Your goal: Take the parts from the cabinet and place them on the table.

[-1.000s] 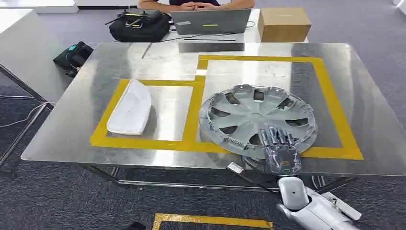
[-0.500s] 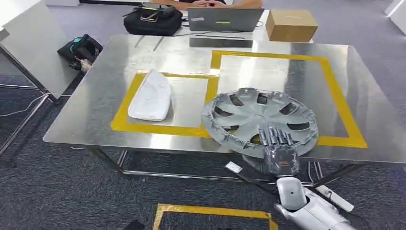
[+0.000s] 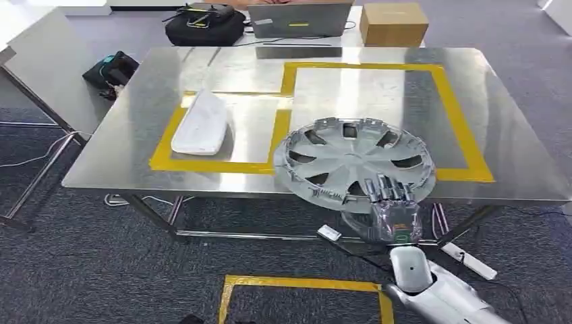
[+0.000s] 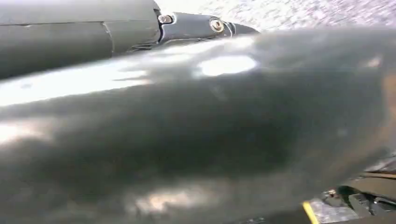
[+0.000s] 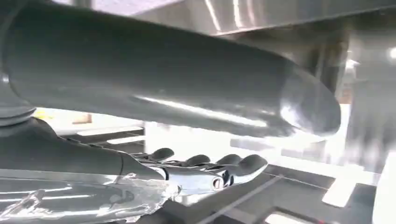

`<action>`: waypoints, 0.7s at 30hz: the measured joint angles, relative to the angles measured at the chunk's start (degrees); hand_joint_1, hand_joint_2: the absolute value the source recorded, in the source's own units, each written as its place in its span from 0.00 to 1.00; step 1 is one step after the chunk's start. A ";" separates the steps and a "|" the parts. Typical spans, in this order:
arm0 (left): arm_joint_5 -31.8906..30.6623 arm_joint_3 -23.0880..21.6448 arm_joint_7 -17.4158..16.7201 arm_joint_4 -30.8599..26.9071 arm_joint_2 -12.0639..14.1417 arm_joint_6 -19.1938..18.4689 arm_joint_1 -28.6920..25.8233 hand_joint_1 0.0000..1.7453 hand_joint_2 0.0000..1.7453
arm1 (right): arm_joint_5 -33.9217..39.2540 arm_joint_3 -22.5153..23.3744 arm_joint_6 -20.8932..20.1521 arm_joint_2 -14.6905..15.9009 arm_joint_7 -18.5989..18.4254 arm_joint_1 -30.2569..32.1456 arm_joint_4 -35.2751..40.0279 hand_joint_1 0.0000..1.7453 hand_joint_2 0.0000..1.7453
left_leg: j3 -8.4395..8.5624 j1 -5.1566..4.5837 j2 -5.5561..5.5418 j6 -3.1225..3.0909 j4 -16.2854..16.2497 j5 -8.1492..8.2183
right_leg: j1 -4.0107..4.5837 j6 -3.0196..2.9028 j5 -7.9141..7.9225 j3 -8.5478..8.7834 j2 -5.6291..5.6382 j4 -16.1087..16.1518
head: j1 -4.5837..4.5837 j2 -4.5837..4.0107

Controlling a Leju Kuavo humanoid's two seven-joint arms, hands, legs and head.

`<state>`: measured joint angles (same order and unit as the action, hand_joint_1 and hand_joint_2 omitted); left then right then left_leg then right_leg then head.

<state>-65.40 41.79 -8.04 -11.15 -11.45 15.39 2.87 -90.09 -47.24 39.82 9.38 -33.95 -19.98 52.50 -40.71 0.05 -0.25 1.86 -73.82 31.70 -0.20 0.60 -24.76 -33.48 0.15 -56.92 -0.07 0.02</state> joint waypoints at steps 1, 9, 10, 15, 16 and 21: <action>0.02 0.07 -0.17 0.00 0.00 0.00 -0.01 0.00 0.00 | 0.00 -0.76 0.00 0.02 -1.44 -0.31 0.00 0.00 0.00 | 1.34 0.09 0.00 0.06 1.62 -1.93 | -0.05 0.21 0.38 -0.52 0.02 -0.05 | 0.07 0.00; 0.18 0.61 0.09 0.00 -0.02 0.20 -0.20 0.00 0.00 | 0.00 -4.39 0.02 1.40 -4.89 -1.92 0.11 0.00 0.00 | 10.83 0.09 -0.37 -1.47 18.03 -4.30 | 0.14 0.06 2.27 -2.49 0.10 -0.17 | 0.09 0.00; 0.20 0.76 0.15 0.00 -0.04 0.22 -0.27 0.00 0.00 | 0.00 -4.76 0.00 1.44 -4.89 -2.02 0.18 0.00 0.00 | 10.80 0.04 -0.36 -1.69 18.03 -4.45 | 0.22 -1.16 2.57 -2.56 0.07 -0.15 | 0.06 -0.02; 0.37 1.01 0.44 0.00 -0.07 0.61 -0.25 0.00 0.00 | 0.00 -5.61 0.00 2.12 -4.89 -2.60 0.20 0.00 0.00 | 10.33 -0.36 -0.33 -2.65 17.97 -5.08 | 0.00 0.12 4.26 -2.49 0.06 0.84 | 0.11 -0.02; 0.53 1.07 0.85 0.00 -0.04 0.79 -0.24 0.00 1.00 | 0.00 -5.77 0.00 2.19 -4.89 -2.76 0.20 0.00 0.00 | 10.17 -0.40 -0.31 -2.75 17.96 -5.21 | -0.10 1.04 4.46 -2.50 0.08 1.13 | 0.11 -0.02; 0.53 1.11 1.81 0.00 -0.04 0.74 -0.22 0.00 0.00 | 0.00 -6.34 0.00 2.58 -4.89 -2.86 0.33 0.00 0.00 | 9.74 -0.50 -0.26 -2.96 17.92 -5.43 | -0.30 2.41 4.83 -2.77 0.08 1.39 | 0.13 -0.02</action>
<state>-64.87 42.91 -6.23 -11.15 -11.50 16.13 2.65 -90.09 -53.57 39.82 11.96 -38.84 -22.84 52.83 -30.96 -0.45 -0.51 -1.11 -55.90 26.27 -0.50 3.01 -19.93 -36.25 0.22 -55.54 0.07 0.00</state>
